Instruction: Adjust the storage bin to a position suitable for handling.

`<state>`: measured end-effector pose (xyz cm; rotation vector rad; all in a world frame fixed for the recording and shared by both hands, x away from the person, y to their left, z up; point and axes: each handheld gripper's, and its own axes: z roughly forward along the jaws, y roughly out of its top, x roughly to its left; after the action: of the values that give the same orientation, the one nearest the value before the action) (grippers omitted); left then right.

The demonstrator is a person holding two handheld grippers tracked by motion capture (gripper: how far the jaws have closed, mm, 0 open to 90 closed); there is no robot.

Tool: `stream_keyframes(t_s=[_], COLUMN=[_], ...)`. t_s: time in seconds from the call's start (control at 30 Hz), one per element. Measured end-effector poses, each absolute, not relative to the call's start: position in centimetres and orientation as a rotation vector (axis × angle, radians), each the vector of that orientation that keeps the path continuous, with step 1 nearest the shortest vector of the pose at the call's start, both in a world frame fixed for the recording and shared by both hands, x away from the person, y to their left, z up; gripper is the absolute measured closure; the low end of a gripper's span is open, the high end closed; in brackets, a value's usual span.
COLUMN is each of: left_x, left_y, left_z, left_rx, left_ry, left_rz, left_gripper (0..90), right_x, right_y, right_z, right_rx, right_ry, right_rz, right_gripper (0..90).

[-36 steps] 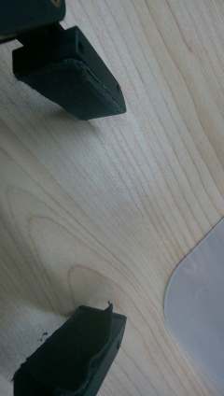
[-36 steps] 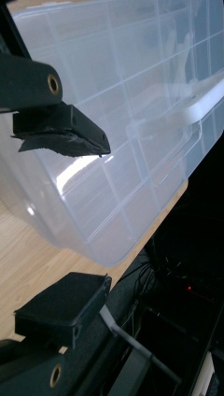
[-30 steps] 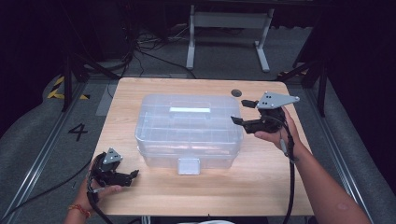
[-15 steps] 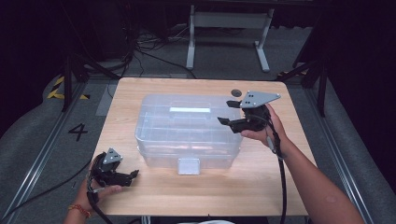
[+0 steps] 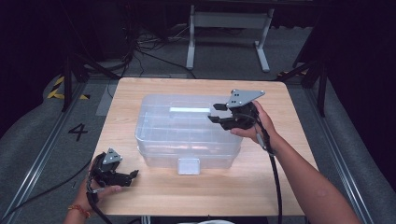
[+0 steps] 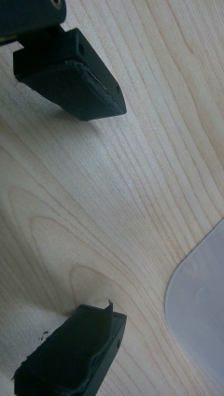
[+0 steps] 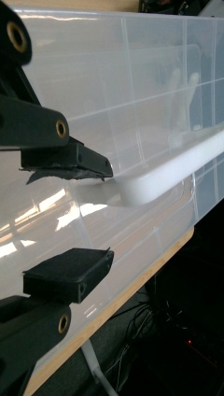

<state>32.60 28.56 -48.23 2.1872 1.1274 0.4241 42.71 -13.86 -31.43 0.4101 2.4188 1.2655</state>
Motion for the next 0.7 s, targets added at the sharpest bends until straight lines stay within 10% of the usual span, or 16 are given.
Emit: stream_keyframes(t_s=[0.7], left_x=[32.4], left_y=[28.9], left_z=[-48.1], left_rx=[2.136], left_ry=[1.165], left_rz=[0.45], left_gripper=[17.0], right_x=[43.2], right_y=[-12.5], right_z=[-31.5], right_rx=[0.367], right_ry=[2.492], right_rz=[1.257], right_gripper=[77.0])
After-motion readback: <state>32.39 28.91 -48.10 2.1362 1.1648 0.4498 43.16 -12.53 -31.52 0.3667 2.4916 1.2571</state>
